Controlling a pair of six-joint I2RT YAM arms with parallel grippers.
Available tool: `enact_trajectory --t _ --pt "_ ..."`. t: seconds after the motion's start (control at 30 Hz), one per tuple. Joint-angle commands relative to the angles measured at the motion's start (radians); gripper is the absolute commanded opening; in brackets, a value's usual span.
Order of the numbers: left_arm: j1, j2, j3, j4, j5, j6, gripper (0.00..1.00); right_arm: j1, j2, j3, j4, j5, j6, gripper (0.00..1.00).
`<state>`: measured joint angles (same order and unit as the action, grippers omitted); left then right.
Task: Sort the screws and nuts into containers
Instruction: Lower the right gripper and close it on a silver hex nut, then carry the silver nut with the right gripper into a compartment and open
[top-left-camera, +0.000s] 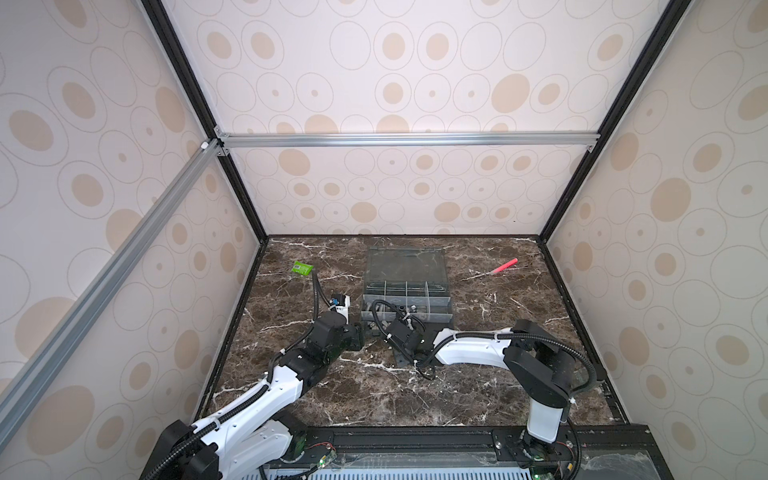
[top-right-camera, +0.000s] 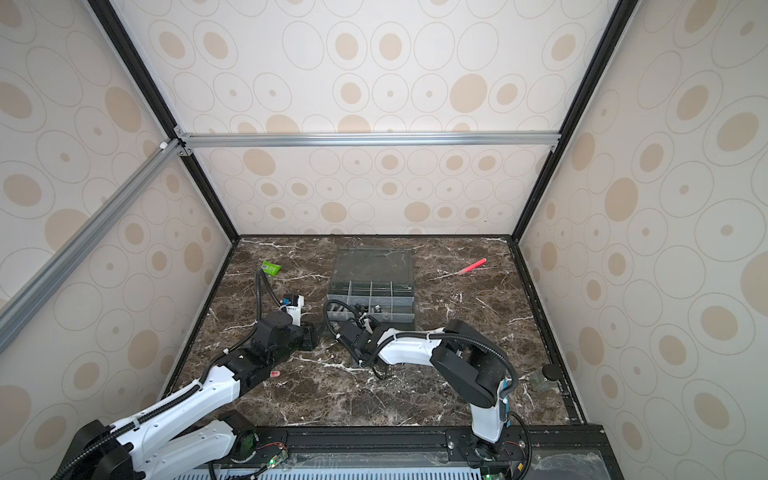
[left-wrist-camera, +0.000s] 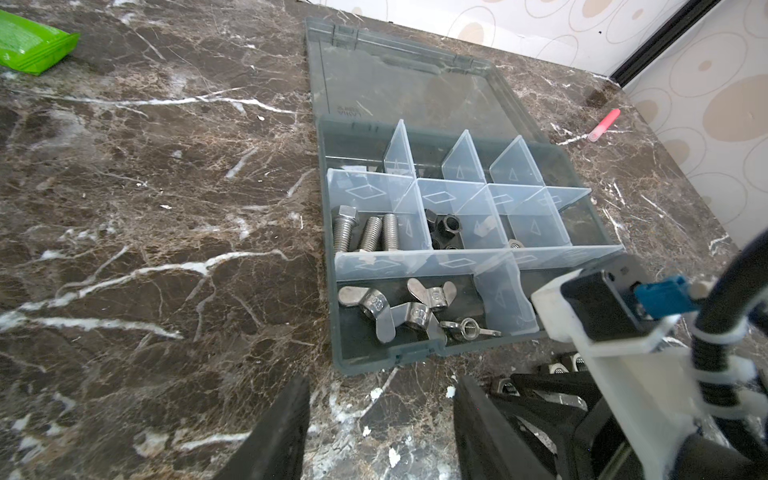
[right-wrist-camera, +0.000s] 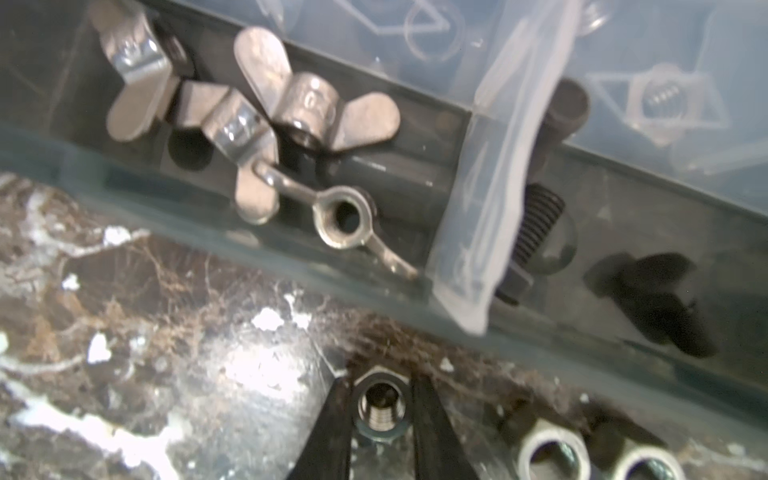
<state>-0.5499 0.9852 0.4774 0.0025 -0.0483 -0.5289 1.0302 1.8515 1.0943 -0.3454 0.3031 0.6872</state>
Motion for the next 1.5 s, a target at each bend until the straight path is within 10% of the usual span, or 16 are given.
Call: enact_trajectory --t 0.0,0.57,1.1,1.47 --pt "0.011 -0.019 0.0 -0.001 -0.008 -0.017 0.56 0.007 -0.036 -0.014 -0.103 -0.009 -0.004 0.2" --pt "0.011 -0.023 0.004 -0.002 -0.008 -0.017 0.56 -0.119 -0.184 0.104 -0.103 0.026 -0.161 0.21" --pt "0.01 -0.039 -0.006 -0.007 -0.005 -0.033 0.56 -0.316 0.011 0.286 -0.089 -0.078 -0.243 0.22" --pt "0.011 -0.03 -0.003 0.0 -0.002 -0.035 0.56 -0.319 -0.01 0.293 -0.109 -0.077 -0.229 0.46"
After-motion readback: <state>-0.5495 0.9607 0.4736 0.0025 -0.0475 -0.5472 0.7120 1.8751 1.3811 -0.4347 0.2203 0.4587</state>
